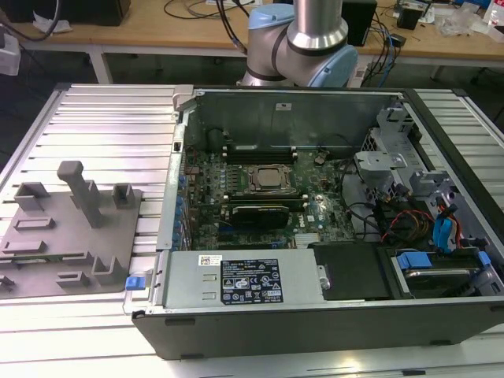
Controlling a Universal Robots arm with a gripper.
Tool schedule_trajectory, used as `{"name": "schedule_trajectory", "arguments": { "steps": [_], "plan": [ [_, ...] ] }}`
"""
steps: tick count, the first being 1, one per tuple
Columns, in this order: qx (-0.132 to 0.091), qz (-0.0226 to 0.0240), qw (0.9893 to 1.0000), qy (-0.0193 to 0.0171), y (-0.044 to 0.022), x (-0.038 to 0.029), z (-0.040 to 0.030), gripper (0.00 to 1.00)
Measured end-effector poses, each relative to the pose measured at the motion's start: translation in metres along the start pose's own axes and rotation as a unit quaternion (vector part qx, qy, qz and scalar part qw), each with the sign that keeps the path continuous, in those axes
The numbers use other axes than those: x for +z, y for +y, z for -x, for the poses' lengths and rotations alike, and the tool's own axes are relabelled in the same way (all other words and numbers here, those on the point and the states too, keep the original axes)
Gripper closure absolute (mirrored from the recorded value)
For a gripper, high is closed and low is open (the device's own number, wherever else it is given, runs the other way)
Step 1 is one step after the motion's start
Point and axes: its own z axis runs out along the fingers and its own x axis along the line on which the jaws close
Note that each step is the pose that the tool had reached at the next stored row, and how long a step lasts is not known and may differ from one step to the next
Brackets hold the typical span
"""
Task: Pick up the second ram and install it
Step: 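Pick up the second ram and move it above second insertion slot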
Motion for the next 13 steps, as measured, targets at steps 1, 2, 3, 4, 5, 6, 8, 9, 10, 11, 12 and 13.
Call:
{"name": "schedule_trajectory", "arguments": {
  "steps": [1,2,3,4,5,6,8,9,10,11,12,13],
  "plan": [
    [0.0,0.0,1.0,0.0,0.0,0.0021,0.0,0.76],
    [0.0,0.0,1.0,0.0,-0.0001,0.0035,0.0,0.76],
    [0.0,0.0,1.0,0.0,-0.0001,0.0048,0.0,0.76],
    [0.0,0.0001,1.0,0.0,-0.0002,0.0075,0.0,0.76],
    [0.0,0.0001,1.0,0.0,-0.0003,0.0087,-0.0001,0.76],
    [0.0,0.0001,1.0,0.0,-0.0003,0.0106,-0.0001,0.76],
    [0.0,0.0001,1.0,0.0,-0.0004,0.0125,-0.0001,0.76],
    [0.0,0.0001,1.0,0.0,-0.0005,0.014,-0.0001,0.76],
    [0.0,0.0,1.0,0.0,-0.0005,0.0152,-0.0001,0.76],
    [0.0,0.0001,1.0,0.0,-0.0005,0.0161,-0.0001,0.76],
    [0.0,0.0,1.0,0.0,-0.0006,0.0177,-0.0001,0.76],
    [0.0,0.0001,1.0,0.0,-0.0006,0.0192,-0.0001,0.76]
  ]
}}
